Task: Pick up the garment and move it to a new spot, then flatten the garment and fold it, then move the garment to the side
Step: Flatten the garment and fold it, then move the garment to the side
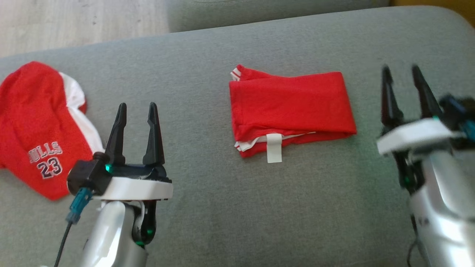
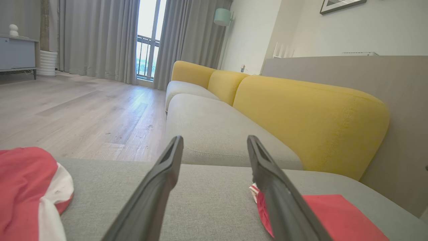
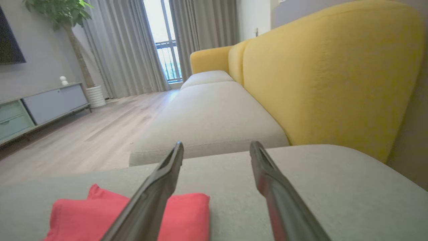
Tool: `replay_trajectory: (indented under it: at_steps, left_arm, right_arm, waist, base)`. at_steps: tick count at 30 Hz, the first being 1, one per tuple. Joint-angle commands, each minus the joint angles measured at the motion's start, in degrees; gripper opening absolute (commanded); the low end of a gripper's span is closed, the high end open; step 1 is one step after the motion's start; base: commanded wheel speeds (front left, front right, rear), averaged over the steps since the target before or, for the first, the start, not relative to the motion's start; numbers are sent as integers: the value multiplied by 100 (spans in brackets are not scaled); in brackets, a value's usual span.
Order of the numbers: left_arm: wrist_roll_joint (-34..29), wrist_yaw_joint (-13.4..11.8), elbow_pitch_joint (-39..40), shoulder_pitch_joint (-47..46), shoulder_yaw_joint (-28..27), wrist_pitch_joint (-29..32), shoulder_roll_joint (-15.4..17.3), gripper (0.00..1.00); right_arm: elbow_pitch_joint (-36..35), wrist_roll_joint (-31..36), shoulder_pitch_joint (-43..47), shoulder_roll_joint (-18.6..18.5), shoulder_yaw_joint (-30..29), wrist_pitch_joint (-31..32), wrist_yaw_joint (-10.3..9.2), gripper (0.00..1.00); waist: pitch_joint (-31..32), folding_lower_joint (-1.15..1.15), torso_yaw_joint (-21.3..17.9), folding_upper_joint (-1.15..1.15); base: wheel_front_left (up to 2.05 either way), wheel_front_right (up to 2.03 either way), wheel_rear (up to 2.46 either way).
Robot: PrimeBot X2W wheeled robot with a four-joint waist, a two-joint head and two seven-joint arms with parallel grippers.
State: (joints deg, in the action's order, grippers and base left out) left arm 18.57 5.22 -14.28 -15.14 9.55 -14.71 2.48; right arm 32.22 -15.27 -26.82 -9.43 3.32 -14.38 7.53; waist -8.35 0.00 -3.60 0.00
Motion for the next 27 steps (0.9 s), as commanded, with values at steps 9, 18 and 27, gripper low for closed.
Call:
replay_trajectory:
  at_steps: [9, 18, 27]
  left_arm:
    - [-109, 46, 231, 150, -297, -29, 40, 100]
    - [-164, 75, 300, 206, -299, -29, 40, 100]
    - [-165, 87, 328, 89, -172, -29, 40, 100]
  right_arm:
    - [-1157, 550, 882, 528, -510, -61, -4, 100]
    - [-1378, 636, 1085, 643, -564, -32, -4, 100]
    - [-1448, 586, 945, 653, -601, 158, -4, 100]
  waist:
    - [15, 0, -152, 0]
    - [50, 0, -129, 0]
    - [-164, 0, 47, 0]
  base:
    - [0, 0, 0]
    - [0, 0, 0]
    - [0, 0, 0]
